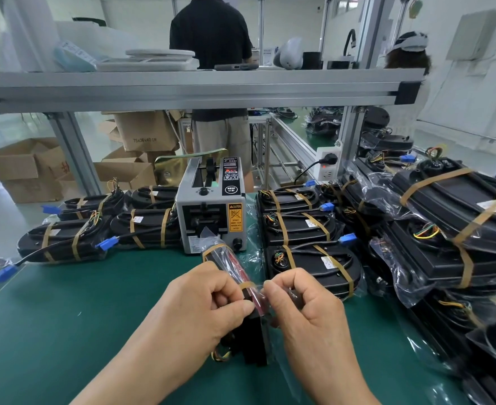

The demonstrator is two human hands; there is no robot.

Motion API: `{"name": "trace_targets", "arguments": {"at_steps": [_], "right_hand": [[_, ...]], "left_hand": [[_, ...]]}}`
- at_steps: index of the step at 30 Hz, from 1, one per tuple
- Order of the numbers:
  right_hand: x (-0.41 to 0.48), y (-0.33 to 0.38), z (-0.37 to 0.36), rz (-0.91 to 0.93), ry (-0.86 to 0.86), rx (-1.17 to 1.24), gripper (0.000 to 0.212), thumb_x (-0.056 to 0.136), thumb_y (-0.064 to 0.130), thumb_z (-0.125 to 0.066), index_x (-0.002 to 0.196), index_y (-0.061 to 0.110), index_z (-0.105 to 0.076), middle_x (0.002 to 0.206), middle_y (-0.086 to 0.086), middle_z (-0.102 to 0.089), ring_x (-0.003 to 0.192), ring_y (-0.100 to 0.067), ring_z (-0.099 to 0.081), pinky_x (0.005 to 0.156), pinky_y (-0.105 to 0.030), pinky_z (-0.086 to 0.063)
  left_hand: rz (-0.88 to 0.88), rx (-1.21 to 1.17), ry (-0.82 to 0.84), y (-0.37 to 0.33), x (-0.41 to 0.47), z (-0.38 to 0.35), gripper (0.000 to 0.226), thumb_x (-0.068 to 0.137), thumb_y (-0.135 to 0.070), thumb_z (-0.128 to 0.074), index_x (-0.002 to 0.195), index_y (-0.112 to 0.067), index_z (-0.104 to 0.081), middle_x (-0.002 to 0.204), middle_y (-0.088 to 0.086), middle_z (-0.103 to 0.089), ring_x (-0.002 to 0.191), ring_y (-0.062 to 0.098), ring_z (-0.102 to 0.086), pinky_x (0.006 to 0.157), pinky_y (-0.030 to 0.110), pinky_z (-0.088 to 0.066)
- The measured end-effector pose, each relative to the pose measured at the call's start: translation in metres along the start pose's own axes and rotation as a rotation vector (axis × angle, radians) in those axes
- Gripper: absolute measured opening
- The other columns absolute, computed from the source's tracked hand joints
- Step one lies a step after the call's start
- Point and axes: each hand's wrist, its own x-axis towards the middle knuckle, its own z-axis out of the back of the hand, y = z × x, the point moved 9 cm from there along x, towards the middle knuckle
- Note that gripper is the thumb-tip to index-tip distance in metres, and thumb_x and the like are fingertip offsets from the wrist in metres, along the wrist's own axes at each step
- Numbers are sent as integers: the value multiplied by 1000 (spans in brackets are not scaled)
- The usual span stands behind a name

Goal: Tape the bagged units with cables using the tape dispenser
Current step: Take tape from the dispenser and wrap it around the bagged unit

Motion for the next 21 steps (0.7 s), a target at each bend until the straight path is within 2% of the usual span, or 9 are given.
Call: {"name": "trace_targets", "arguments": {"at_steps": [3,5,7,10,14,17,21], "right_hand": [[-1,-1,0,-1,-9,-20,13,92,29,-66,79,27,-67,65,5,-64,59,-4,-54,65,-39,-56],[-1,-1,1,4,-14,-32,13,92,28,-67,80,26,-67,66,6,-64,60,-4,-54,66,-40,-56],[-2,-1,1,19,-13,-52,12,92,30,-67,81,28,-67,66,7,-64,60,-3,-54,63,-32,-54],[-3,2,0,39,-9,-63,13,93,31,-67,80,29,-66,65,8,-63,58,-2,-52,55,-17,-45],[-2,3,-1,28,4,-39,14,92,29,-67,78,28,-66,61,9,-61,56,-1,-50,55,-14,-41],[0,3,-1,22,14,-21,14,91,31,-66,78,27,-66,59,9,-58,56,-3,-50,54,-15,-41],[1,2,-2,11,27,1,13,89,32,-65,77,27,-66,58,7,-57,56,-4,-49,55,-17,-42]], "left_hand": [[58,-11,18,6,1,2,15,72,-38,-82,72,-29,-69,74,-17,-57,54,-1,-47,54,15,-43],[113,-43,29,13,1,1,18,71,-37,-83,72,-28,-68,66,-16,-54,52,0,-44,53,16,-41],[173,-104,32,20,-1,-2,20,72,-33,-83,73,-26,-65,58,-14,-49,52,2,-40,54,19,-39],[203,-162,-15,25,-3,-6,19,74,-30,-79,71,-25,-61,58,-14,-46,53,5,-40,55,20,-37],[191,-258,-53,25,-5,-7,14,73,-31,-75,70,-23,-65,59,-13,-48,54,5,-42,51,14,-37],[152,-286,-70,25,-5,-3,8,80,-24,-74,76,-31,-72,64,-11,-52,58,4,-45,55,12,-41],[5,-137,-21,15,-8,-2,27,89,-21,-67,94,-47,-72,86,-11,-58,72,7,-55,69,15,-46]]}}
